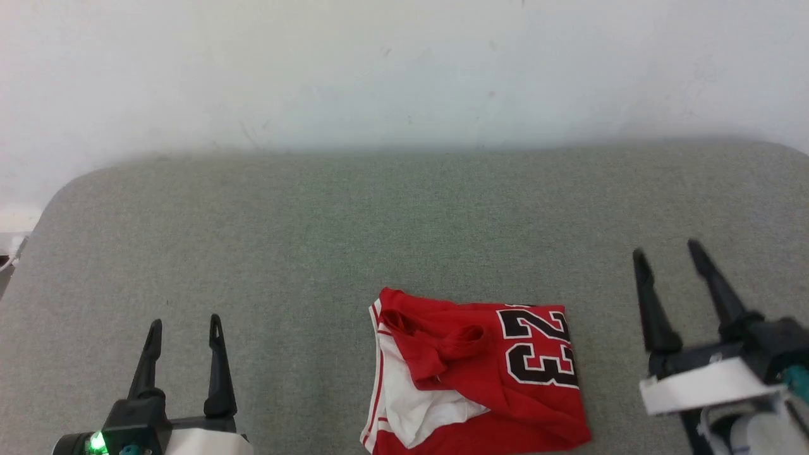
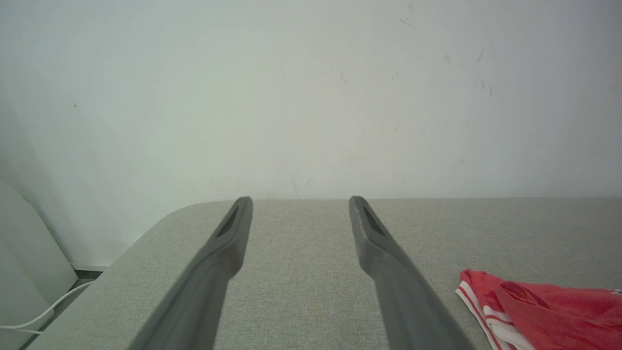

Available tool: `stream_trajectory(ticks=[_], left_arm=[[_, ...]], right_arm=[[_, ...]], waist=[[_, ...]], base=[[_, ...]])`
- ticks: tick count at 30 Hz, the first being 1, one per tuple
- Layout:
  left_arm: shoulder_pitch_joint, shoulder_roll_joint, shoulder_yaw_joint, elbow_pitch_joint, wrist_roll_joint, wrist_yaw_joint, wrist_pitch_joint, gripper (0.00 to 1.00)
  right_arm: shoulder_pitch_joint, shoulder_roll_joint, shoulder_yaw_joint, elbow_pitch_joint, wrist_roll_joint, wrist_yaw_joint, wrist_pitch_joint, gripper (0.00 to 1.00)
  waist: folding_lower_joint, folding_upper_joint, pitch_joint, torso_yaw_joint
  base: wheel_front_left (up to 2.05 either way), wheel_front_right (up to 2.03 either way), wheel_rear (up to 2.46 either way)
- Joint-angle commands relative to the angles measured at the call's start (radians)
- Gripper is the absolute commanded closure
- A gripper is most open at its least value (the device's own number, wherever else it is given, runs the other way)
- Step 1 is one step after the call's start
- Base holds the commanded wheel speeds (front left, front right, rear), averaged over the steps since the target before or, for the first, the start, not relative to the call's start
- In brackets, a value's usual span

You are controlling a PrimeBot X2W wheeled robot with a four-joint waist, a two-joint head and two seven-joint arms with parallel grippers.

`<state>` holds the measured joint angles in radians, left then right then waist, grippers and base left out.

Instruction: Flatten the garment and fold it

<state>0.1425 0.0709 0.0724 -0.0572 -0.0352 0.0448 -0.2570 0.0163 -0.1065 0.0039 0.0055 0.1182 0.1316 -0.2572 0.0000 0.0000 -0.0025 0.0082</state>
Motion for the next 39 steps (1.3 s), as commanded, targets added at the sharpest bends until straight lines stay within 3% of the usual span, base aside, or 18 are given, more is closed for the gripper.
stream_trajectory(ticks=[1, 5, 10, 17, 22, 28, 34, 39], left_arm=[[0.001, -0.002, 0.001, 0.003, 0.005, -0.005, -0.005, 0.00], [-0.008, -0.004, -0.002, 0.004, 0.005, -0.009, -0.005, 0.00], [-0.012, -0.008, -0.001, 0.014, 0.002, -0.008, -0.005, 0.00], [-0.025, -0.012, -0.002, 0.018, 0.002, -0.009, -0.005, 0.00], [-0.044, -0.014, -0.011, 0.023, 0.003, -0.009, -0.005, 0.00], [-0.060, -0.016, -0.021, 0.026, 0.001, -0.005, -0.005, 0.00], [-0.095, -0.018, -0.032, 0.033, 0.001, -0.005, -0.005, 0.00], [-0.110, -0.019, -0.038, 0.040, 0.001, -0.005, -0.005, 0.00]], right_arm=[[-0.042, -0.018, -0.001, -0.009, 0.002, -0.001, -0.004, 0.00], [-0.150, -0.089, 0.031, -0.012, 0.030, -0.001, 0.073, 0.00], [-0.261, -0.199, 0.151, 0.012, 0.123, -0.001, 0.347, 0.00], [-0.392, -0.389, 0.391, 0.089, 0.441, -0.001, 0.818, 0.00], [-0.432, -0.484, 0.524, 0.148, 0.631, -0.001, 1.029, 0.00], [-0.448, -0.463, 0.587, 0.237, 0.767, -0.001, 1.089, 0.00], [-0.459, -0.393, 0.620, 0.350, 0.809, -0.001, 1.026, 0.00], [-0.438, -0.373, 0.714, 0.389, 0.824, -0.001, 0.986, 0.00]], waist=[[0.0000, 0.0000, 0.003, 0.001], [0.0000, 0.0000, 0.009, 0.005], [0.0000, 0.0000, 0.018, 0.010], [0.0000, 0.0000, 0.038, 0.019], [0.0000, 0.0000, 0.058, 0.038], [0.0000, 0.0000, 0.093, 0.057], [0.0000, 0.0000, 0.136, 0.076], [0.0000, 0.0000, 0.159, 0.083]], base=[[0.00, 0.00, 0.00], [0.00, 0.00, 0.00], [0.00, 0.00, 0.00], [0.00, 0.00, 0.00], [0.00, 0.00, 0.00], [0.00, 0.00, 0.00], [0.00, 0.00, 0.00], [0.00, 0.00, 0.00]])
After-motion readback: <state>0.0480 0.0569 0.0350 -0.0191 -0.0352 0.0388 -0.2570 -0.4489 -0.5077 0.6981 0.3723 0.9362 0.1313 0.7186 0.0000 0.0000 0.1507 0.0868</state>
